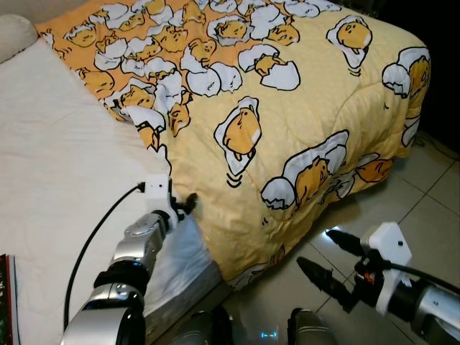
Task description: Clean up the room
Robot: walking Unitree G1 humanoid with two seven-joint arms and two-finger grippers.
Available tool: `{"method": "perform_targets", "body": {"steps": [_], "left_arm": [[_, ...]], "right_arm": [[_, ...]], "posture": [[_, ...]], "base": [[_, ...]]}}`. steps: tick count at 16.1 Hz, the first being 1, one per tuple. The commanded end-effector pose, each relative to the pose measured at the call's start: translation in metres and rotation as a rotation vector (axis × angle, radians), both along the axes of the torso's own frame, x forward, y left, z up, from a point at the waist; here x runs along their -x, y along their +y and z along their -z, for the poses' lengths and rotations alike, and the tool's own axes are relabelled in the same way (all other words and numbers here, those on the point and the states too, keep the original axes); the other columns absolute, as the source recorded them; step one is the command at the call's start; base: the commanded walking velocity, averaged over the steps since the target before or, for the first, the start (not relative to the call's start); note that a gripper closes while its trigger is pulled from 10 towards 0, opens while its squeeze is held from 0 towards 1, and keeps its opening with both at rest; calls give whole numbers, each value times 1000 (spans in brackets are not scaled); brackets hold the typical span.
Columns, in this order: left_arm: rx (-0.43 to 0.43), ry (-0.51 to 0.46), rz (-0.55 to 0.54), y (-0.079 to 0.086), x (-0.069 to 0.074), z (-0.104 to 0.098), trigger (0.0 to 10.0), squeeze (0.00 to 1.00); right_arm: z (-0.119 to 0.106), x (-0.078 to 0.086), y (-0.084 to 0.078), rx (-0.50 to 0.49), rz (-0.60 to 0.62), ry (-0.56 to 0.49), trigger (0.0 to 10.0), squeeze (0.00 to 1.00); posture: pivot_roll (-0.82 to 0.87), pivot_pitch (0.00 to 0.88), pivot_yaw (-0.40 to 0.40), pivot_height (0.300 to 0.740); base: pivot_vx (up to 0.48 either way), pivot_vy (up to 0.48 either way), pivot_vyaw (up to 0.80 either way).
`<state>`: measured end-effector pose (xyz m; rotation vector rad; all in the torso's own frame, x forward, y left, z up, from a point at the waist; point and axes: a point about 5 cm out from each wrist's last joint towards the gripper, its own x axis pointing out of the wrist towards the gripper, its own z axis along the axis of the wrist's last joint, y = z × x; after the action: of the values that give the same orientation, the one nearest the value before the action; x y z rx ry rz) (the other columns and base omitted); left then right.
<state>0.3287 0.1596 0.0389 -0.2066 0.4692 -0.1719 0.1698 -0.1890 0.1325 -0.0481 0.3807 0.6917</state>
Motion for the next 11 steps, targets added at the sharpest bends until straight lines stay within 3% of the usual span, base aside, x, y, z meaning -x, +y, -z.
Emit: {"method": "perform_targets", "body": {"steps": [1, 2, 4, 5, 6, 9, 11], "left_arm": [[35, 22, -21, 2, 2, 5, 10000, 0], [54, 37, -15, -1, 2, 7, 10000, 0], [14, 75, 18, -7, 7, 17, 10000, 0], [-15, 95, 16, -7, 11, 22, 8235, 0], [-25, 119, 0, -6, 14, 26, 0, 0], [-4, 131, -13, -6, 15, 29, 0, 0], [140, 89, -14, -12, 12, 24, 0, 0]], "right_arm": [[3, 1, 3, -13, -17, 16, 10000, 0], [2, 1, 3, -14, -18, 14, 10000, 0], [1, 1, 4, -13, -22, 11, 10000, 0], [1, 1, 4, -14, -24, 11, 10000, 0], [1, 2, 4, -14, -28, 12, 10000, 0], [1, 2, 4, -15, -33, 15, 10000, 0], [1, 2, 4, -17, -32, 15, 10000, 0]], "posture": [[-299, 176, 152, 740], [-300, 175, 152, 740], [-307, 178, 154, 740], [-313, 183, 157, 740], [-318, 185, 159, 740], [-321, 188, 162, 740], [-316, 184, 156, 740]], "base": [[0, 0, 0], [0, 0, 0], [0, 0, 0], [0, 0, 0], [0, 0, 0], [0, 0, 0], [0, 0, 0]]}}
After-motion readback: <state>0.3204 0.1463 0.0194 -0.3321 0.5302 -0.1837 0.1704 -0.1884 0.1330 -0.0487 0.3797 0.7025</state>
